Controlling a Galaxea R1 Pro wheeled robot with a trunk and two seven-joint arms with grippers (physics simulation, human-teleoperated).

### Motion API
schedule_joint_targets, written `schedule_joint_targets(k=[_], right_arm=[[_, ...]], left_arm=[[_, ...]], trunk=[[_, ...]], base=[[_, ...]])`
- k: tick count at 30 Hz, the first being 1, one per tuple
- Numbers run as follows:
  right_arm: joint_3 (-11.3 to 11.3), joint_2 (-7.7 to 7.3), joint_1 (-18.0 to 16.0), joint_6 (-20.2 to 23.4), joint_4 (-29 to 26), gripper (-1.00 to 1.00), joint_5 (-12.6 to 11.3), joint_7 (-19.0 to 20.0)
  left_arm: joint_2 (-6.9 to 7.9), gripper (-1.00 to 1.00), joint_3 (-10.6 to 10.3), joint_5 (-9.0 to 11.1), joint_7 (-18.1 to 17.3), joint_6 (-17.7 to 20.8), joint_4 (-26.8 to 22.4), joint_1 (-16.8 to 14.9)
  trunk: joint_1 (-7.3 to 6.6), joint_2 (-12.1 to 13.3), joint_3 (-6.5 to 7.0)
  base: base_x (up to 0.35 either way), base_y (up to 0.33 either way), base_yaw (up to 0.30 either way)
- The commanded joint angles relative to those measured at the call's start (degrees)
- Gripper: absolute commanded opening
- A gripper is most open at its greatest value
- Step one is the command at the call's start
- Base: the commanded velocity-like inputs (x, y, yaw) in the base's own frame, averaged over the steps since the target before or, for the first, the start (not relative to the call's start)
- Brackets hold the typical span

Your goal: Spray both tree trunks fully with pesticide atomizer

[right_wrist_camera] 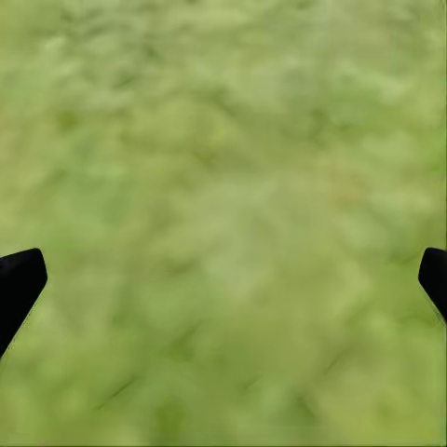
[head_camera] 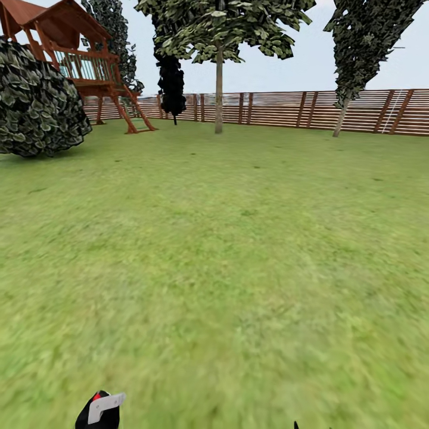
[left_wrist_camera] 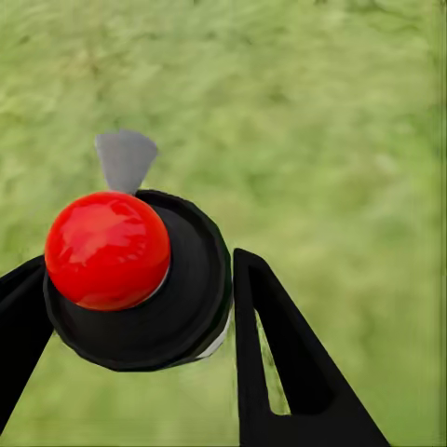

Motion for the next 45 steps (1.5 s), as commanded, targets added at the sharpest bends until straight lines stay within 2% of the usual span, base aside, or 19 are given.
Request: schedule_joint_targets(k=[1, 45], right_arm=[[0.0, 0.01, 0.0, 0.0, 0.0, 1.00, 0.0, 0.0], [0.0, 0.02, 0.0, 0.0, 0.0, 1.00, 0.0, -0.1]], left_arm=[[0.00, -1.00, 0.0, 0.0, 0.0, 0.0, 0.0, 0.0], [-0.01, -1.00, 0.0, 0.0, 0.0, 0.0, 0.0, 0.0]], trunk=[[0.00, 0.0, 0.00], [0.00, 0.0, 0.00]], base=[[0.336, -0.085, 0.000], [0.331, -0.093, 0.000]])
